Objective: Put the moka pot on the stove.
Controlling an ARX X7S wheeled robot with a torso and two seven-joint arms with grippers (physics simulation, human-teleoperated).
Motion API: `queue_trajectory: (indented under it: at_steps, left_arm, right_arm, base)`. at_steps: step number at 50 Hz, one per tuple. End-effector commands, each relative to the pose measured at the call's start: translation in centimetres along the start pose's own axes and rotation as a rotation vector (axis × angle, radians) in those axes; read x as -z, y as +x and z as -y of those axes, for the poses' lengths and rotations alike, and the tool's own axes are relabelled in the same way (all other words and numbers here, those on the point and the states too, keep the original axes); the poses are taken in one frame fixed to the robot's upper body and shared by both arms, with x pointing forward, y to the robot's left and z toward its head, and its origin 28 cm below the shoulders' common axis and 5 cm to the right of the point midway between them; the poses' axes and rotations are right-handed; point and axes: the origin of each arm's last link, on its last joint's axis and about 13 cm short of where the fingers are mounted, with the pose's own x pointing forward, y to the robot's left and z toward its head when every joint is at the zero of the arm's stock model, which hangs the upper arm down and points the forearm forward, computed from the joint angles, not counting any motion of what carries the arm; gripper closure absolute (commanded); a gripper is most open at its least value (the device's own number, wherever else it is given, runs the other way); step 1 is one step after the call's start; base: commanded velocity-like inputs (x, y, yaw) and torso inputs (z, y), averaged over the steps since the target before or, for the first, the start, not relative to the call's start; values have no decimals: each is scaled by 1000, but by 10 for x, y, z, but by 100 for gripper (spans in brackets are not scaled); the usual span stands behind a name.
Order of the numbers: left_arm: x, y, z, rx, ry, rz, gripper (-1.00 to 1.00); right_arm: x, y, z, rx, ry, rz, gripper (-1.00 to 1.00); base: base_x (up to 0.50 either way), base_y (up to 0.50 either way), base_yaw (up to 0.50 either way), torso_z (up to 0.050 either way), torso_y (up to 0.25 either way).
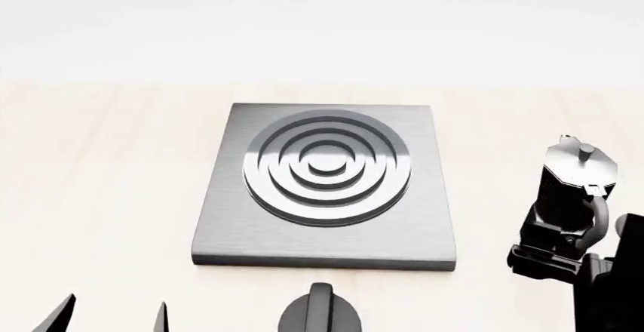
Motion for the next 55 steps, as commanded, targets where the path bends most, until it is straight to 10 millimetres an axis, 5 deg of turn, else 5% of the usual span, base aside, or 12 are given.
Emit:
queue_trajectory:
  at_steps: [1,31,32,48,55]
  left_arm:
    - [0,0,0,12,-21,9,-100]
    - [0,0,0,8,-19,11,-100]
    - [0,0,0,8,-18,11,-100]
    - [0,0,0,9,-22,15,-100]
    - [0,0,0,13,-28,14,-100]
  right_arm:
    - [7,7,2,2,-12,-23,-100]
    - [6,13,1,-14,3,-13,-100]
    - [6,11,1,-26,0,-13,100]
    - [9,10,0,-16,-43,-9,100]
    - [-23,7,-16,55,-108,231,100]
  base:
    - [0,0,0,0,0]
    - [0,0,0,0,0]
    - [0,0,0,0,0]
    - [0,0,0,0,0]
    - [0,0,0,0,0]
